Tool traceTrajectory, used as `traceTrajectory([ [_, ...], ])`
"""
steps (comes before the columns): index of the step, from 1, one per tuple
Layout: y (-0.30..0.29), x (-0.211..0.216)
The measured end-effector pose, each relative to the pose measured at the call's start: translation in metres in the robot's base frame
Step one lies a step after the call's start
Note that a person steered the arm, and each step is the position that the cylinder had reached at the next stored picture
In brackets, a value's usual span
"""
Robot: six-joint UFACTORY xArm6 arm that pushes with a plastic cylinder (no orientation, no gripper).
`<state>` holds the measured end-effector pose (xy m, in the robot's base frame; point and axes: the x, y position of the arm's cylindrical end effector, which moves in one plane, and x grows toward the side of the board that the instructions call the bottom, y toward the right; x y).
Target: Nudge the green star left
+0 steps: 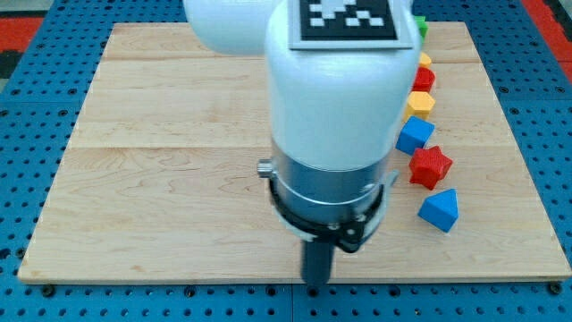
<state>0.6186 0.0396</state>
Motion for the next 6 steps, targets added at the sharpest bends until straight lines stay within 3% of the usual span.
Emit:
traceTrajectory([
  [2,0.196,-0.015],
  [5,0.232,-0.29],
  [6,0.232,-0.357],
])
